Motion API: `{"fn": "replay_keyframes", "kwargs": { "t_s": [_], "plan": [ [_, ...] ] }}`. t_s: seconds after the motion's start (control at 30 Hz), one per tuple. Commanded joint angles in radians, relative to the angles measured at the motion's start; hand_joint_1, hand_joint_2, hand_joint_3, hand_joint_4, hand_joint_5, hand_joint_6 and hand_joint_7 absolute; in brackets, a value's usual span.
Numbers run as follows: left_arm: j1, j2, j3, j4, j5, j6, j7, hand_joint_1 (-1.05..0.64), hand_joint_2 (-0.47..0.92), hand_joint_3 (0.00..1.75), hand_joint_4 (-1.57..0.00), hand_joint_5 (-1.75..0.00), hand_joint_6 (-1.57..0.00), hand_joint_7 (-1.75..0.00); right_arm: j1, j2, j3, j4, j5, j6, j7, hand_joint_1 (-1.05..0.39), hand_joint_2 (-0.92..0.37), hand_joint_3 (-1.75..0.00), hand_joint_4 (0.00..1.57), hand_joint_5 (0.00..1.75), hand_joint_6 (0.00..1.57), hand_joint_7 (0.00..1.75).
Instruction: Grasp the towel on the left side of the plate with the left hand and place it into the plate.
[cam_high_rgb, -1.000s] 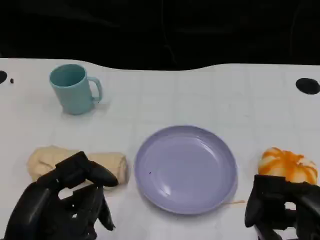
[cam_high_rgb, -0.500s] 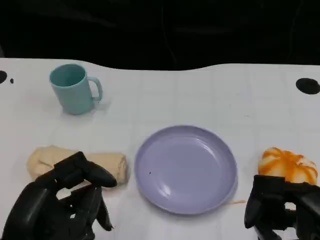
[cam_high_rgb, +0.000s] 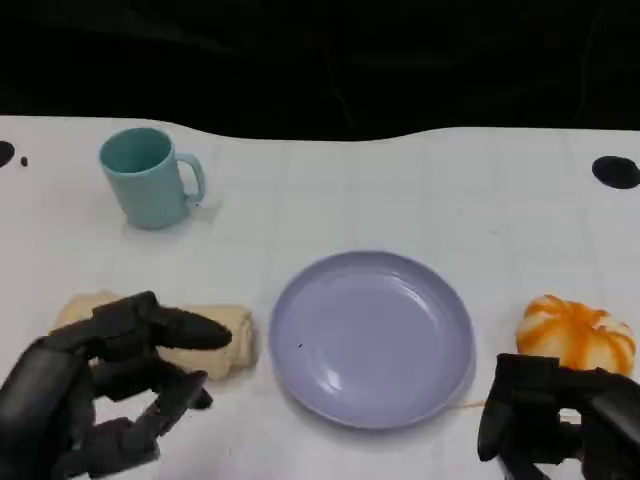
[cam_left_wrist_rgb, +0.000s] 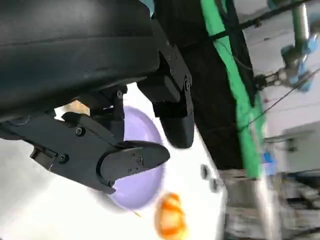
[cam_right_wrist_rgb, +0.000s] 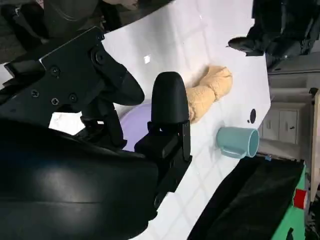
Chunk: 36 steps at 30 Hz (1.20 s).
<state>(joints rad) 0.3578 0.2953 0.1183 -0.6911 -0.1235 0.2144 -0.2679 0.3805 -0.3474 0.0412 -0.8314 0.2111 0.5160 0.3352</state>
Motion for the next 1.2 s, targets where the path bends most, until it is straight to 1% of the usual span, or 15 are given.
{"fn": "replay_keyframes", "kwargs": {
  "t_s": [0.03, 0.07, 0.1, 0.13, 0.23, 0.3, 0.37, 0.43, 0.5, 0.6, 0.77, 0.97, 1.2],
  "plan": [
    [-0.058, 0.115, -0.019, -0.045, 0.176, 0.063, -0.006, -0.42, 0.92, 0.21, -0.54, -0.47, -0.63, -0.04, 0.001, 0.000, 0.000, -0.021, 0.014, 0.017, -0.007, -0.07, -0.51, -1.24, 0.73, 1.75, 0.63, 1.54],
    [-0.074, 0.153, -0.033, -0.046, 0.238, 0.071, -0.017, -0.45, 0.92, 0.19, -0.51, -0.43, -0.58, -0.02, 0.002, 0.000, -0.002, -0.024, 0.017, 0.020, -0.008, -0.07, -0.51, -1.24, 0.73, 1.75, 0.64, 1.54],
    [-0.084, 0.178, -0.043, -0.046, 0.281, 0.077, -0.025, -0.49, 0.92, 0.18, -0.48, -0.39, -0.52, -0.01, 0.003, 0.001, -0.003, -0.026, 0.020, 0.022, -0.008, -0.07, -0.51, -1.24, 0.73, 1.75, 0.64, 1.54],
    [-0.105, 0.224, -0.067, -0.038, 0.367, 0.077, -0.034, -0.51, 0.92, 0.17, -0.45, -0.36, -0.49, 0.00, 0.005, -0.001, -0.006, -0.028, 0.021, 0.020, -0.006, -0.07, -0.51, -1.24, 0.73, 1.75, 0.64, 1.54],
    [-0.168, 0.319, -0.137, -0.007, 0.587, 0.077, -0.059, -0.58, 0.92, 0.13, -0.36, -0.29, -0.39, 0.00, 0.011, -0.005, -0.013, -0.029, 0.022, 0.014, -0.001, -0.08, -0.51, -1.24, 0.73, 1.74, 0.64, 1.54],
    [-0.216, 0.358, -0.189, 0.031, 0.709, 0.070, -0.080, -0.59, 0.92, 0.10, -0.33, -0.26, -0.34, 0.00, 0.013, -0.005, -0.015, -0.031, 0.023, 0.017, -0.001, -0.08, -0.51, -1.24, 0.73, 1.74, 0.64, 1.53],
    [-0.264, 0.372, -0.237, 0.076, 0.804, 0.071, -0.102, -0.62, 0.92, 0.07, -0.29, -0.23, -0.28, 0.00, 0.012, -0.008, -0.014, -0.032, 0.020, 0.019, -0.001, -0.08, -0.51, -1.24, 0.74, 1.74, 0.65, 1.53],
    [-0.310, 0.370, -0.282, 0.126, 0.878, 0.077, -0.130, -0.63, 0.92, 0.05, -0.26, -0.20, -0.25, 0.00, 0.011, -0.008, -0.012, -0.033, 0.019, 0.023, -0.003, -0.08, -0.51, -1.24, 0.74, 1.75, 0.65, 1.53],
    [-0.334, 0.360, -0.303, 0.152, 0.921, 0.080, -0.150, -0.64, 0.92, 0.03, -0.26, -0.18, -0.23, 0.00, 0.010, -0.008, -0.012, -0.033, 0.019, 0.024, -0.004, -0.08, -0.51, -1.24, 0.74, 1.75, 0.65, 1.53],
    [-0.400, 0.345, -0.362, 0.262, 0.995, 0.059, -0.156, -0.65, 0.90, 0.01, -0.26, -0.16, -0.23, 0.00, 0.010, -0.010, -0.009, -0.034, 0.014, 0.023, -0.004, -0.08, -0.50, -1.24, 0.74, 1.75, 0.65, 1.53],
    [-0.485, 0.300, -0.440, 0.419, 1.090, 0.059, -0.156, -0.66, 0.88, 0.00, -0.26, -0.13, -0.23, 0.00, 0.016, -0.007, -0.011, -0.035, 0.018, 0.018, -0.001, -0.08, -0.51, -1.23, 0.74, 1.75, 0.64, 1.52],
    [-0.570, 0.232, -0.511, 0.606, 1.167, 0.057, -0.125, -0.65, 0.89, 0.01, -0.30, -0.11, -0.24, 0.00, 0.023, -0.003, -0.012, -0.035, 0.022, 0.013, 0.000, -0.08, -0.51, -1.23, 0.74, 1.75, 0.65, 1.52],
    [-0.652, 0.173, -0.562, 0.823, 1.171, 0.034, -0.072, -0.61, 0.90, 0.01, -0.37, -0.10, -0.27, -0.01, 0.031, -0.007, -0.015, -0.035, 0.020, 0.003, 0.005, -0.10, -0.51, -1.22, 0.74, 1.74, 0.65, 1.51]
  ]
}}
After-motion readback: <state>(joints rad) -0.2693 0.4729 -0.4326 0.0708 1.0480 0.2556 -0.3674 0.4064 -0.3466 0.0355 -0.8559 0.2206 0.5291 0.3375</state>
